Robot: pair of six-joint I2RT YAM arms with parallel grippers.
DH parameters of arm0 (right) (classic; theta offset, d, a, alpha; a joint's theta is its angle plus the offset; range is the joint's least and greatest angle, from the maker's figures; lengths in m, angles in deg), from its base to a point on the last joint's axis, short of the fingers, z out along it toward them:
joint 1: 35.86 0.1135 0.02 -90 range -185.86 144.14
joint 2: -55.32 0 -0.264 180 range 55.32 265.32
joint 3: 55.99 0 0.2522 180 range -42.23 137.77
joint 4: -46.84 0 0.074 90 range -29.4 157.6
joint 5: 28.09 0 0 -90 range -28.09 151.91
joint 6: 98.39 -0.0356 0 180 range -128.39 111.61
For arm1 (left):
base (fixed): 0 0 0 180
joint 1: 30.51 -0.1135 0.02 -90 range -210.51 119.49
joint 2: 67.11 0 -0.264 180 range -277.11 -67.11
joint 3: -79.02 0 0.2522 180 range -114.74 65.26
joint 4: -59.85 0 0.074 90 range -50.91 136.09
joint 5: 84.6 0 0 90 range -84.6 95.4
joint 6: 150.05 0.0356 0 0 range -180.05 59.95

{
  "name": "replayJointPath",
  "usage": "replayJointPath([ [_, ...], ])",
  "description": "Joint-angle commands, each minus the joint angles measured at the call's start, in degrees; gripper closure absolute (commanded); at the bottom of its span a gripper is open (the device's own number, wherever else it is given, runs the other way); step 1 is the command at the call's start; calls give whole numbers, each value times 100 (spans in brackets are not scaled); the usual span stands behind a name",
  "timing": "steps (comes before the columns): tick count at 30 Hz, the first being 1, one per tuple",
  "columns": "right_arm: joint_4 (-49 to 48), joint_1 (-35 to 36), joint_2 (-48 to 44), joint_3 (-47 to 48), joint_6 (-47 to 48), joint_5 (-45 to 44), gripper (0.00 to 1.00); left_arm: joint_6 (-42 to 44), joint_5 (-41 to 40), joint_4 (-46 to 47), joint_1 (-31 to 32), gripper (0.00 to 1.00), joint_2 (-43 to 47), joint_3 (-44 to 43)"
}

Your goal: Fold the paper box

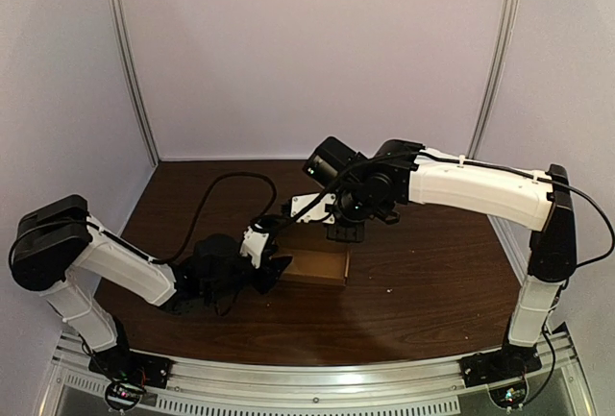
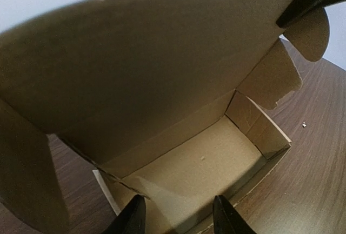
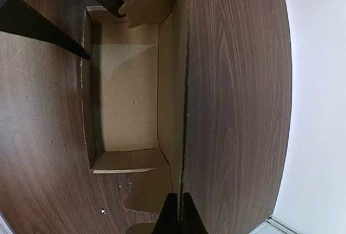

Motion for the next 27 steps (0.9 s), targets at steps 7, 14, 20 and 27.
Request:
replayJointPath([
  [7, 163, -23, -69, -217, -149, 335, 100, -376, 473, 435, 27, 56, -139, 101],
  [14, 222, -13, -60, -402, -268, 663, 100, -702, 338, 295, 24, 56, 431, 783],
  [20, 273, -12, 64, -372, -373, 774, 100, -664, 204, -307, 23, 56, 1214, 1124],
  [27, 378, -12, 121, -26, -489, 594, 100, -498, -19, -223, 154, 58, 1667, 1378],
])
